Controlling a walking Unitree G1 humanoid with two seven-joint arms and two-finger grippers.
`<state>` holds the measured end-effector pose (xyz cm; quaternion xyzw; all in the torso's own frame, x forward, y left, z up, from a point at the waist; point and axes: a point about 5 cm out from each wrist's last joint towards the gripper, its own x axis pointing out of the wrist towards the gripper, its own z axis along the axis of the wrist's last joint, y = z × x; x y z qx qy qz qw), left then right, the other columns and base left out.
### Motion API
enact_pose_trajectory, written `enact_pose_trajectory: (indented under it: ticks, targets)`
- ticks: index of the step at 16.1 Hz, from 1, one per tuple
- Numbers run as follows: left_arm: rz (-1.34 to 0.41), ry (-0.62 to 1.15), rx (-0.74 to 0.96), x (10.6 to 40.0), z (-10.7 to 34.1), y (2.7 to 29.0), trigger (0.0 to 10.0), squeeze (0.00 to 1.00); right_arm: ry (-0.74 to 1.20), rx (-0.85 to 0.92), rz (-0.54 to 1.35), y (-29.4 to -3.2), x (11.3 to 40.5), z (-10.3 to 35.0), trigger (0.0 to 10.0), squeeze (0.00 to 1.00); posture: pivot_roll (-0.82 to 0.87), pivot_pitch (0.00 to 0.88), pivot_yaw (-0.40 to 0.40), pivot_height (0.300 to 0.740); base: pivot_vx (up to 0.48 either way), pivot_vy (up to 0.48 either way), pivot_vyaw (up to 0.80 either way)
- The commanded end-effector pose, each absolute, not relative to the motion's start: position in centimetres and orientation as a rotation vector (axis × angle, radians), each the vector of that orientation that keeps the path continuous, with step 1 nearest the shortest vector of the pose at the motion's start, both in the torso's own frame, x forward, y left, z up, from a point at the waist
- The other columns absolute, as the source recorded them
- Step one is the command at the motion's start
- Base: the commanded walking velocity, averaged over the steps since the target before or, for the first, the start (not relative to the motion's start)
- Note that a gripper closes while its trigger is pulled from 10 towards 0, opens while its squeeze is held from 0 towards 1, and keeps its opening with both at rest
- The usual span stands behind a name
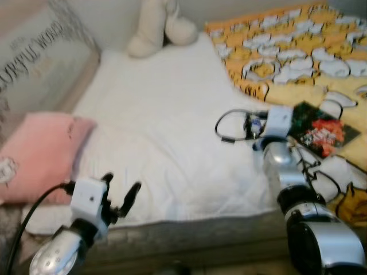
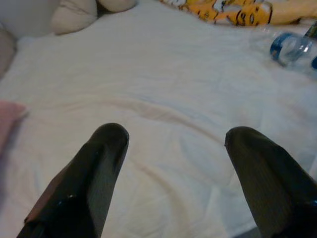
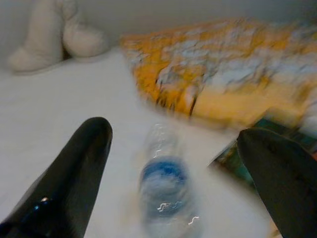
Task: Clean up the room
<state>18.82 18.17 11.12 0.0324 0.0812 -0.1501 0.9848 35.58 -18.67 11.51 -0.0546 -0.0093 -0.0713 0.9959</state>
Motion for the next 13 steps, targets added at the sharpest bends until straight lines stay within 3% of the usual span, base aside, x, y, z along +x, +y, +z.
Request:
enact_pose_trajectory:
  ticks: [1, 5, 9, 13]
  targets:
    - [-0.262, 0.158, 0.063, 19.1, 10.8, 18.3, 10.0, 0.0, -0.111, -0.157, -0.108, -17.6, 33.8, 12.1, 10.0, 0.0, 0.02, 0.0, 0.137, 0.731, 0.0, 0.0, 0.0]
    - [-0.254, 0.123, -0.01, 20.9, 9.9, 15.7, 10.0, 0.0, -0.102, -0.208, -0.094, -18.8, 25.9, 11.4, 10.0, 0.0, -0.11, 0.0, 0.079, 0.731, 0.0, 0.0, 0.0]
    - [-0.233, 0.134, 0.041, 20.3, 10.1, 16.4, 10.0, 0.0, 0.072, -0.228, -0.021, -19.6, 19.1, 10.0, 10.0, 0.0, -0.12, 0.0, 0.063, 0.731, 0.0, 0.0, 0.0]
    - [-0.17, 0.054, 0.021, 21.8, 11.1, 15.3, 10.0, 0.0, 0.046, -0.218, -0.024, -19.7, 20.2, 10.3, 10.0, 0.0, -0.13, 0.0, 0.058, 0.731, 0.0, 0.0, 0.0]
